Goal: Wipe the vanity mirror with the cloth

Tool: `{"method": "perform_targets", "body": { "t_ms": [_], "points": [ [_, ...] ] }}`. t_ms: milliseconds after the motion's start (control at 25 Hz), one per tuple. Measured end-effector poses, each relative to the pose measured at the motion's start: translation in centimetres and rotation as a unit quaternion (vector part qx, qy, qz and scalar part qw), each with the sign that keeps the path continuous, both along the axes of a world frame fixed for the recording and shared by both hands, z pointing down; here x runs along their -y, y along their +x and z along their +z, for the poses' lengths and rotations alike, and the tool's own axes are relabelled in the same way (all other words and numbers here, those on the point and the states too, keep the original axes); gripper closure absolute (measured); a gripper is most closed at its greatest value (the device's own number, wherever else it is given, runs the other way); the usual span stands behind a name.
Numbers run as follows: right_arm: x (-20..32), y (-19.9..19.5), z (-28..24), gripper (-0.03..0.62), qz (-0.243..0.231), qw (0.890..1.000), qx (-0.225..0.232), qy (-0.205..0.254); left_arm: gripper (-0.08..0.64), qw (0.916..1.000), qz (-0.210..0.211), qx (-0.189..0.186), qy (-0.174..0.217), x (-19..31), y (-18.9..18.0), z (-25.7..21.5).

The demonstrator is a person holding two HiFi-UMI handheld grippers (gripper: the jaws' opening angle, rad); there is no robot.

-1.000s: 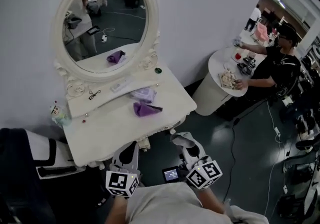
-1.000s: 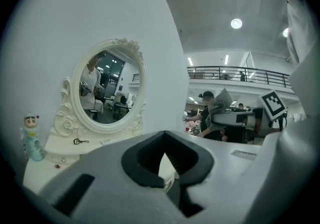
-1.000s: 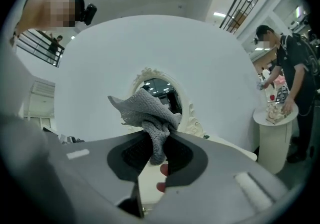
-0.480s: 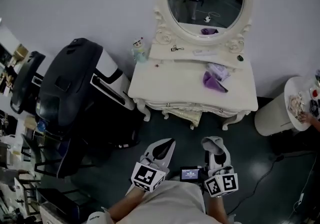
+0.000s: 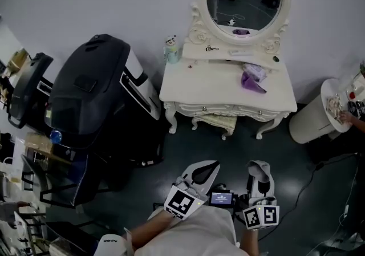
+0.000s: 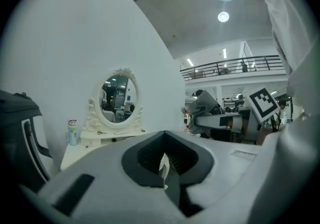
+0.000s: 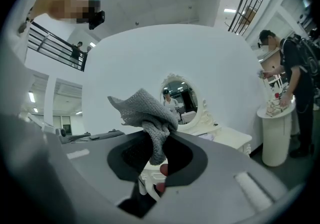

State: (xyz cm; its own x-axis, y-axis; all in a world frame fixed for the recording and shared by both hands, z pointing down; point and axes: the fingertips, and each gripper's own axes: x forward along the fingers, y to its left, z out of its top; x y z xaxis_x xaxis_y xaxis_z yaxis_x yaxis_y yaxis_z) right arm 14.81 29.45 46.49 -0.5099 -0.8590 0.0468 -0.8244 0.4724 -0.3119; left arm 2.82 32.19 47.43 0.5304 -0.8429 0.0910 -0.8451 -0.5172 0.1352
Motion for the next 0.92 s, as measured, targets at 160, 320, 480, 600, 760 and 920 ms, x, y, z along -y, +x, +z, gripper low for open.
{"method": "perform_targets", "body": {
  "t_ms": [160,320,480,600,760,920],
  "points": [
    [-6.6,-6.6,-0.1,0.525,0.022,1.000,0.012,-0.006,0.558,0.9989,-0.032,-0.034,0.000,-6.4,-8.3,0.6],
    [-13.3,-10.6,-0.1,0.523,0.039,0.999,0.005,-0.023,0.558,0.9983,-0.035,-0.046,-0.010,-10.5,-13.4,1.4],
    [-17.9,-11.4,-0.4,0.525,0.050,0.998,-0.024,-0.035,0.558,0.9967,-0.010,-0.070,0.040,-13.0,-13.7,-1.3],
    [-20.2,-12.3,-0.7,0.525,0.041,0.998,-0.041,-0.034,0.558,0.9960,0.002,-0.076,0.046,-14.9,-12.9,-2.2],
    [-22.0,-12.7,-1.7,0.526,0.011,0.998,-0.054,-0.015,0.558,0.9961,-0.002,-0.083,0.030,-17.6,-11.4,-2.0],
    [-24.8,-12.0,-2.4,0.526,-0.012,0.999,-0.041,-0.002,0.558,0.9968,-0.018,-0.074,0.025,-20.6,-10.5,-1.7]
  ]
}}
